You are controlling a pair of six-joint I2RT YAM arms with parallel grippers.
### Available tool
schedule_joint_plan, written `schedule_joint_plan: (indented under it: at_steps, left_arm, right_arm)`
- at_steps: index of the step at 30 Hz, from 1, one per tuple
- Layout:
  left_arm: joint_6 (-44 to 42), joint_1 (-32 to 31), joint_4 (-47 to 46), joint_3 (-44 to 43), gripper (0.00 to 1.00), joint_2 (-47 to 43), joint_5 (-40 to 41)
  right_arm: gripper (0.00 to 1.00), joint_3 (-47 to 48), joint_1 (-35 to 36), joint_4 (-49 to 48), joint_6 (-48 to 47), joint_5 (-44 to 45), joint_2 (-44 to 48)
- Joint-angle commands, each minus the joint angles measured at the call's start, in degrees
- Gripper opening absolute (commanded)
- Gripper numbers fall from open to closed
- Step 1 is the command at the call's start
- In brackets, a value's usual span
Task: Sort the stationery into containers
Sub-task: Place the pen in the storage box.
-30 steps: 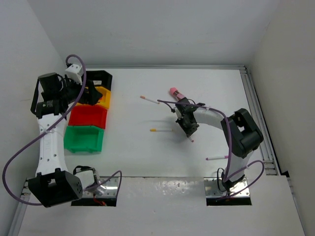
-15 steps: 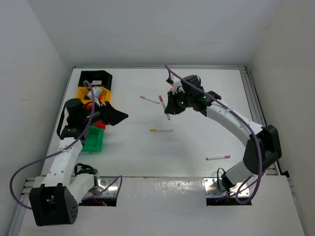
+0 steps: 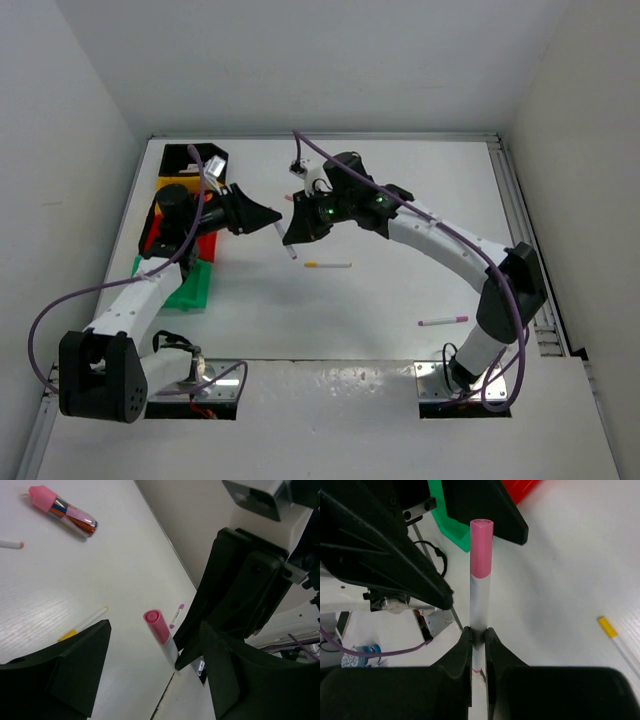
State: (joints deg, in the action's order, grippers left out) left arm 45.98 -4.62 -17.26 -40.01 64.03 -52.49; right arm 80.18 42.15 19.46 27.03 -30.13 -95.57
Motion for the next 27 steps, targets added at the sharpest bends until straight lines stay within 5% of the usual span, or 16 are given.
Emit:
schedule_joint_plan:
  at_steps: [1,4,7,12,13,14,15,17,19,20,22,27]
  left_arm:
    - [2.7,-1.7,-6.2,-3.0,0.73,0.6,0.2]
    - [2.6,-2.4,-6.9,-3.1,0.64,1.0,0.0]
    - [1.0,-2.7,-5.4,-4.1,0.35,1.3,-0.7]
    - [-7.3,-2.1,2.7,-8.5,0.01,1.6,-0.9]
    - [-9.8,-1.3,5.5,-11.2,0.00,1.9,-1.2]
    - [-16.2,0.5,16.8,-13.0,0.00,2.3,-2.2]
    - [-20.5,0.5,16.9,-15.0,0.00,2.8,-3.0]
    - [-39.8,3.7,38.1,-25.0,0.00,5.9,-2.4]
    - [-54.6,7.0,58.7,-32.1,0.00,8.4,0.3]
    - [-66.7,7.7,64.2,-37.9,0.00,10.3,2.3]
    - [-76.9,9.5,76.7,-41.7,0.00,11.8,9.8]
    - [-99.4,14.3,86.3,-38.9,0.00,13.3,22.4]
  right_arm:
    - [0.00,3.8,1.2,-1.1,0.1,-1.0,0.1]
    - [0.00,4.5,1.6,-1.1,0.1,-1.0,-0.6]
    - [0.00,5.7,1.8,-1.1,0.2,-1.0,-1.3]
    - [0.05,8.3,1.8,0.0,-0.5,0.3,-1.9]
    - [0.17,8.5,1.7,0.6,-1.1,0.7,-1.5]
    - [0.48,8.2,1.2,1.8,-2.7,0.3,-0.5]
    - [0.56,7.8,0.6,2.3,-3.3,0.0,-0.5]
    - [0.66,4.4,-2.9,3.0,-4.5,-0.9,2.2]
    - [0.66,1.3,-7.7,4.3,-5.7,-2.5,5.8]
    - [0.66,-1.9,-9.2,5.1,-7.6,-2.7,7.1]
    - [0.65,-4.7,-14.3,8.9,-10.2,-2.9,10.0]
    - [0.57,-12.8,-21.7,19.7,-21.6,-0.4,15.7]
